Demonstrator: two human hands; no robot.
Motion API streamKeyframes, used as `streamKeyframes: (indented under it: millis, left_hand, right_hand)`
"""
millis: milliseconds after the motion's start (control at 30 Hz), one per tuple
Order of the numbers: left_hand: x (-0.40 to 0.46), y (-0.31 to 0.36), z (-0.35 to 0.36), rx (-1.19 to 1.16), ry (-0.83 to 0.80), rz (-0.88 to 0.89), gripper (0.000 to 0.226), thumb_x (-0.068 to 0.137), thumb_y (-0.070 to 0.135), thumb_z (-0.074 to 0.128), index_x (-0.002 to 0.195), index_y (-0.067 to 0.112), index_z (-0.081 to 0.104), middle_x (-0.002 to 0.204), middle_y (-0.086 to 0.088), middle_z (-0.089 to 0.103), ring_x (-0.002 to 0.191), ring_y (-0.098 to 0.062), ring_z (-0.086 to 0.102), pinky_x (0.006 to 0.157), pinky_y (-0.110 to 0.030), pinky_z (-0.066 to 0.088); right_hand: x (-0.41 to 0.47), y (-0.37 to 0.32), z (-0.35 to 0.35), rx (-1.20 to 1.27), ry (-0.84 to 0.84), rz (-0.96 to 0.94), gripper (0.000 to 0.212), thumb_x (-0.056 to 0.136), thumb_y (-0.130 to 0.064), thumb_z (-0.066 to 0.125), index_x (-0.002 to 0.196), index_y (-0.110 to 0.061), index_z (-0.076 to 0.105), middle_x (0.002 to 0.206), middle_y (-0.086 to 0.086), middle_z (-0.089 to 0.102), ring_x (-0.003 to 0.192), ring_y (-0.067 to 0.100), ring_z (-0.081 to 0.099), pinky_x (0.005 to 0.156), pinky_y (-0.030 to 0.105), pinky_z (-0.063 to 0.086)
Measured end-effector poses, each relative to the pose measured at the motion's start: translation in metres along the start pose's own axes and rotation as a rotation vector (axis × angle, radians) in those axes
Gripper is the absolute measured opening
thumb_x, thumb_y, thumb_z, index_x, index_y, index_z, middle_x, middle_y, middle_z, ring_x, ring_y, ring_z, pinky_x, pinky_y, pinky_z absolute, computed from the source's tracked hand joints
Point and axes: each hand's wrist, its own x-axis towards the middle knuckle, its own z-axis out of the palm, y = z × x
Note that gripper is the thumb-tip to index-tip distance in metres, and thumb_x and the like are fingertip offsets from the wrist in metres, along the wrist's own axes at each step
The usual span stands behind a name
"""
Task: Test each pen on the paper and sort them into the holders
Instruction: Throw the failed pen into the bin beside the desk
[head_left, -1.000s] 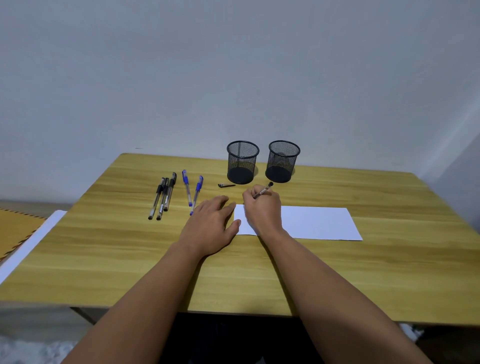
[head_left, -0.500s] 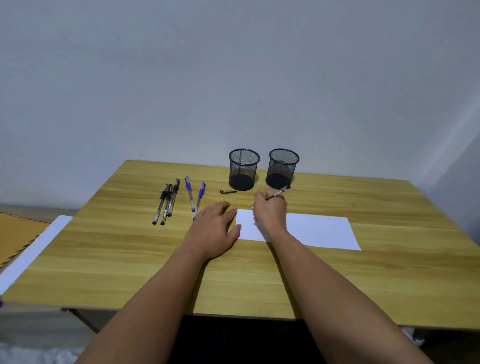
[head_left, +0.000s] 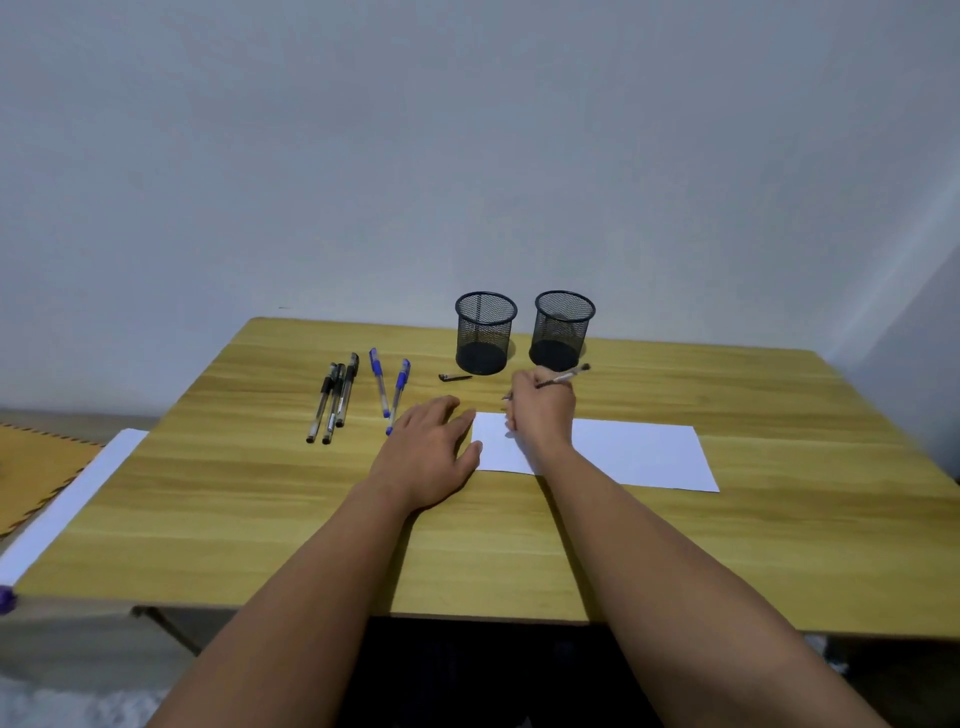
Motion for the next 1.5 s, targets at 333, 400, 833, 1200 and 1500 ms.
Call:
streamKeyframes:
  millis: [333, 400, 833, 1200, 1500]
  left_hand:
    - [0.004, 0.002, -0.014, -0.123, 0.002, 0.03, 0.058, 0.101, 0.04, 0.04, 0.155, 0.02, 0.037, 0.152, -0.006, 0.045, 0.138, -0.025, 0.041, 0.112, -0.041, 0.038]
    - [0.013, 0.001, -0.02, -0.156, 0.08, -0.009, 0.056, 0.101, 0.038, 0.046, 0.154, 0.021, 0.04, 0.148, -0.005, 0.049, 0.132, -0.025, 0.048, 0.104, -0.042, 0.045]
    - [0.081, -0.014, -0.028, 0.194, -0.046, -0.204, 0.042, 0.101, 0.043, 0.048, 0.139, 0.029, 0.059, 0.138, -0.003, 0.056, 0.126, -0.029, 0.049, 0.104, -0.053, 0.037]
    - [0.085, -0.028, -0.036, 0.111, 0.064, -0.127, 0.029, 0.102, 0.033, 0.051, 0.12, 0.025, 0.071, 0.113, -0.002, 0.067, 0.104, -0.03, 0.061, 0.08, -0.039, 0.046]
    - [0.065, -0.022, -0.065, -0.636, 0.212, -0.312, 0.017, 0.098, 0.01, 0.058, 0.111, 0.014, 0.068, 0.095, -0.002, 0.075, 0.08, -0.018, 0.069, 0.084, -0.036, 0.057]
  right_hand:
    - [0.029, -0.062, -0.062, 0.341, -0.154, 0.152, 0.056, 0.109, -0.057, 0.044, 0.097, -0.018, 0.081, 0.08, 0.002, 0.076, 0.055, 0.01, 0.06, 0.051, 0.022, 0.048]
    - [0.033, -0.063, -0.066, 0.356, -0.144, 0.138, 0.037, 0.11, -0.041, 0.051, 0.099, -0.016, 0.076, 0.077, 0.004, 0.07, 0.054, 0.012, 0.054, 0.048, 0.021, 0.044]
    - [0.043, -0.048, -0.062, 0.225, -0.224, 0.01, 0.01, 0.095, -0.004, 0.075, 0.1, -0.012, 0.075, 0.088, 0.006, 0.08, 0.057, 0.01, 0.057, 0.045, 0.02, 0.044]
    - [0.057, -0.032, -0.052, -0.1, -0.262, -0.139, 0.008, 0.091, -0.004, 0.079, 0.099, -0.004, 0.082, 0.065, -0.007, 0.062, 0.044, -0.001, 0.046, 0.044, 0.013, 0.035]
    - [0.041, -0.035, -0.042, -0.227, -0.347, -0.3, 0.012, 0.093, -0.005, 0.081, 0.104, -0.004, 0.084, 0.071, -0.011, 0.066, 0.051, -0.011, 0.056, 0.055, 0.007, 0.04]
